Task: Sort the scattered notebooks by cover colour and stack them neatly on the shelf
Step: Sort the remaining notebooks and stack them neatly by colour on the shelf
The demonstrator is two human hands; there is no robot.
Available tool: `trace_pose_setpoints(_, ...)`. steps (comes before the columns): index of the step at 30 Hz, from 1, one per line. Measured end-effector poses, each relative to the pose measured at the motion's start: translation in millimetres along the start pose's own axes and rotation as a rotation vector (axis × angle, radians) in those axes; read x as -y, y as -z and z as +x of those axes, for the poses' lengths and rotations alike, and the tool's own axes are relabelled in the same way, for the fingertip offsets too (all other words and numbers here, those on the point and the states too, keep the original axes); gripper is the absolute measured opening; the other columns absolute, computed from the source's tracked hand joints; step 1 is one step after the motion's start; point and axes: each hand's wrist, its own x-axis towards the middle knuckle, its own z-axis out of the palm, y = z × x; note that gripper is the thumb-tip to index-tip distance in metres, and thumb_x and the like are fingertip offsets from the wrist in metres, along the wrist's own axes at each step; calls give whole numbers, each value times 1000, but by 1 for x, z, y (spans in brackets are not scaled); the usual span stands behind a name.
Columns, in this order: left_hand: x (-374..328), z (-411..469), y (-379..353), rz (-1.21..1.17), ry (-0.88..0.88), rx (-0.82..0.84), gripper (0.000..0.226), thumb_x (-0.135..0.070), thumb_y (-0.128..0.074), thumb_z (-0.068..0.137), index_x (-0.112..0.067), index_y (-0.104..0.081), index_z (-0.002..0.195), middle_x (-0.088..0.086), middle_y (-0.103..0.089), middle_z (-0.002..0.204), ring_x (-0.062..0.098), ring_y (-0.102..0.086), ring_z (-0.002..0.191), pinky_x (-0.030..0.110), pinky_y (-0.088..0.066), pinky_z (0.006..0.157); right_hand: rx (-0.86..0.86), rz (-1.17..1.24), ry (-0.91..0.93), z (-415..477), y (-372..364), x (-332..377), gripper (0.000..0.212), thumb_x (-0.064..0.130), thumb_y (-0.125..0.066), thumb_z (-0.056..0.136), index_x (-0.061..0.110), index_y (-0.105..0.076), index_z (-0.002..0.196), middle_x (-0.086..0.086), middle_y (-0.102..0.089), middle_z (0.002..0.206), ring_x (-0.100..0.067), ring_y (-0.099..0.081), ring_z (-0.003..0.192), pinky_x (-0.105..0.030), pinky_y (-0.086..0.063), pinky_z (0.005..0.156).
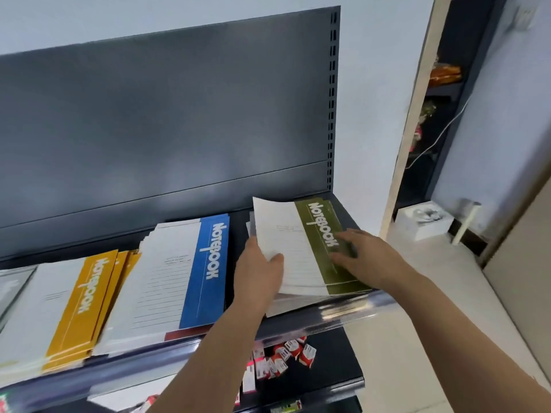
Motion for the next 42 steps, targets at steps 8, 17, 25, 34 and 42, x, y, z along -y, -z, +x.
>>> trace_pose_setpoints(8,8,-8,2,405,31,2,59,-37,-61,90,-21,-39,142,2,-37,140,21,-31,131,38,-36,105,116,-55,142,13,-17,-10,56,51,-53,92,38,-37,144,10,-19,159,-24,-30,141,-46,-35,111)
trace_pose_setpoints(17,9,-6,-1,403,50,47,61,-32,-59,93,-17,-36,147,4,-41,147,25,-36,134,42,-37,109,108,-47,176,13,-19,-16,56,53,-49,93,36,-38,145,8,-19,159,-27,-29,141,-45,-34,112)
trace_pose_setpoints(25,15,-3,0,386,37,56,63,-36,-60,92,-20,-34,148,0,-38,148,23,-35,135,45,-37,110,113,-13,155,12,-21,-17,54,51,-49,94,37,-37,145,9,-19,159,-29,-26,141,-47,-33,111)
trace_pose_setpoints(34,11,22,15,168,183,246,66,-27,-80,76,-18,-40,128,-1,-53,128,21,-54,116,43,-49,98,96,72,57,15,-13,-6,57,43,-66,86,34,-47,139,12,-30,153,-15,-42,131,-33,-41,103)
trace_pose_setpoints(42,23,33,21,115,66,295,66,-30,-86,66,-20,-47,119,-4,-59,120,17,-57,109,43,-51,95,164,-24,29,21,-4,0,59,48,-65,85,33,-46,139,8,-32,149,-14,-46,122,-22,-40,89)
